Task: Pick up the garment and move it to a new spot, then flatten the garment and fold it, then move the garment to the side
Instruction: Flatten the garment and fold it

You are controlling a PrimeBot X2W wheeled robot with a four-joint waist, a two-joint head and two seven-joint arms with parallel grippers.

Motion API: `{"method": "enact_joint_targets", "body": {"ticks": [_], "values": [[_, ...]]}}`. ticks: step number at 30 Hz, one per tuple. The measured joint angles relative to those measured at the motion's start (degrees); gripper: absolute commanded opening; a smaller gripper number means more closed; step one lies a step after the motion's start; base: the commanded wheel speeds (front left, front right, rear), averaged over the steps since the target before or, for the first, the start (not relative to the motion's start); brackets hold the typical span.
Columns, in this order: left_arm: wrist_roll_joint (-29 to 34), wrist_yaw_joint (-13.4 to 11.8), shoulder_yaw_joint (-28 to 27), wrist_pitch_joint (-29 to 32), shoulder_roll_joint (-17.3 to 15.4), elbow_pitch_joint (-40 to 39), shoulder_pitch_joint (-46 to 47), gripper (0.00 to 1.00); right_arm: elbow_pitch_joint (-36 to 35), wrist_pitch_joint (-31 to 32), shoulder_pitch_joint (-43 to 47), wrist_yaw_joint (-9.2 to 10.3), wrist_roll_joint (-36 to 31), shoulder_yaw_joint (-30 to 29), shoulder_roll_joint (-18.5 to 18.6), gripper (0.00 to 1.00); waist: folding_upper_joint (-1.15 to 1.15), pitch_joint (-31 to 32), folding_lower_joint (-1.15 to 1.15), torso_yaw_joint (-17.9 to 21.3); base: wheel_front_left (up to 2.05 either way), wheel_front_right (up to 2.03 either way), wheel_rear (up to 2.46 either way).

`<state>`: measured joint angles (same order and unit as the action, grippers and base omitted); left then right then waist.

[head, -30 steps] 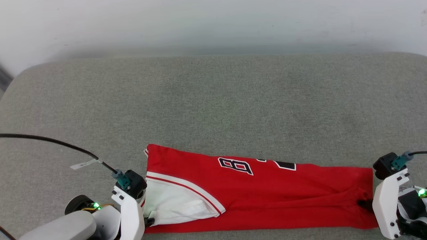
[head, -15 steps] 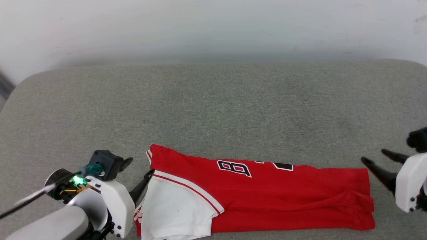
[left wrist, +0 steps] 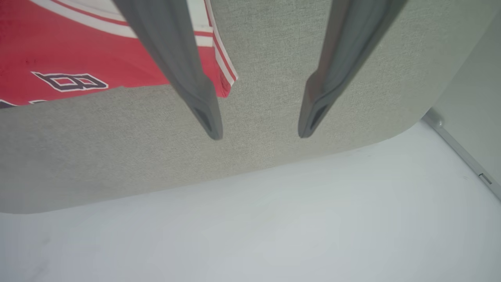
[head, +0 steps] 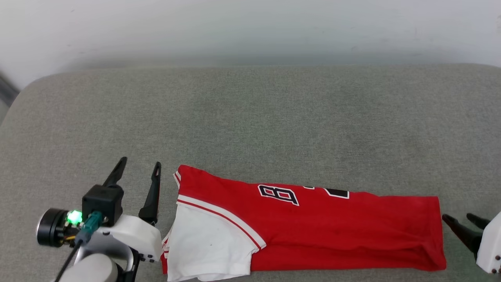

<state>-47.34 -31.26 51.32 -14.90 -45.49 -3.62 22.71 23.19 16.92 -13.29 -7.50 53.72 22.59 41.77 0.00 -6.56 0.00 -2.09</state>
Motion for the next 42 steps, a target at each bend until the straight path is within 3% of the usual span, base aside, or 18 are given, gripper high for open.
{"method": "enact_joint_targets", "body": {"ticks": [5,9,16,24,25,26,27,36,42], "values": [[6.9,-2.6,-8.8,-0.2,4.4,-1.4,-8.0,1.00,0.8,2.1,2.5,0.00,1.6,-0.8,-1.7,1.00,0.00,-0.5,0.00,-0.6,0.00,0.00,0.00],[12.2,-2.3,-15.8,-0.2,8.7,-2.0,-13.3,1.00,0.3,3.4,3.7,0.00,3.3,-0.3,-3.6,1.00,0.00,-0.8,0.00,-1.0,0.00,0.00,0.00],[20.6,0.6,-26.4,-0.2,16.3,-1.8,-20.1,1.00,0.1,4.9,3.5,0.01,3.7,1.0,-5.4,1.00,0.00,-1.7,0.00,-1.5,0.00,0.00,0.00],[29.9,5.8,-35.5,-0.2,24.5,-1.9,-24.8,1.00,0.8,7.5,1.4,0.41,4.2,3.4,-6.6,1.00,0.00,-2.1,0.00,-2.2,0.00,0.00,0.00],[31.0,6.5,-36.3,-0.2,25.5,-1.9,-25.4,1.00,0.9,7.7,1.1,0.44,4.2,3.7,-6.7,0.89,0.00,-2.1,0.00,-2.3,0.00,0.00,0.00],[32.2,6.9,-37.3,-0.2,26.6,-2.0,-25.8,1.00,0.9,7.8,0.8,0.44,4.2,4.0,-6.7,0.28,0.00,-2.1,0.00,-2.3,0.00,0.00,0.00],[33.5,7.3,-38.0,-0.2,27.6,-2.2,-26.1,1.00,1.0,7.7,0.6,0.44,4.2,4.1,-6.8,0.00,0.00,-2.0,0.00,-2.4,0.00,0.00,0.00],[40.2,11.2,-42.9,-0.2,34.9,-1.8,-30.1,1.00,2.4,6.2,0.0,-0.03,4.9,3.3,-6.4,0.00,0.00,-0.3,0.00,-2.4,0.00,0.00,0.00],[43.4,12.8,-44.8,-0.2,37.1,-1.6,-31.9,1.00,2.7,7.2,1.3,-0.02,6.2,0.5,-1.4,0.00,0.00,1.2,0.00,-2.7,0.00,0.00,0.00]]}}
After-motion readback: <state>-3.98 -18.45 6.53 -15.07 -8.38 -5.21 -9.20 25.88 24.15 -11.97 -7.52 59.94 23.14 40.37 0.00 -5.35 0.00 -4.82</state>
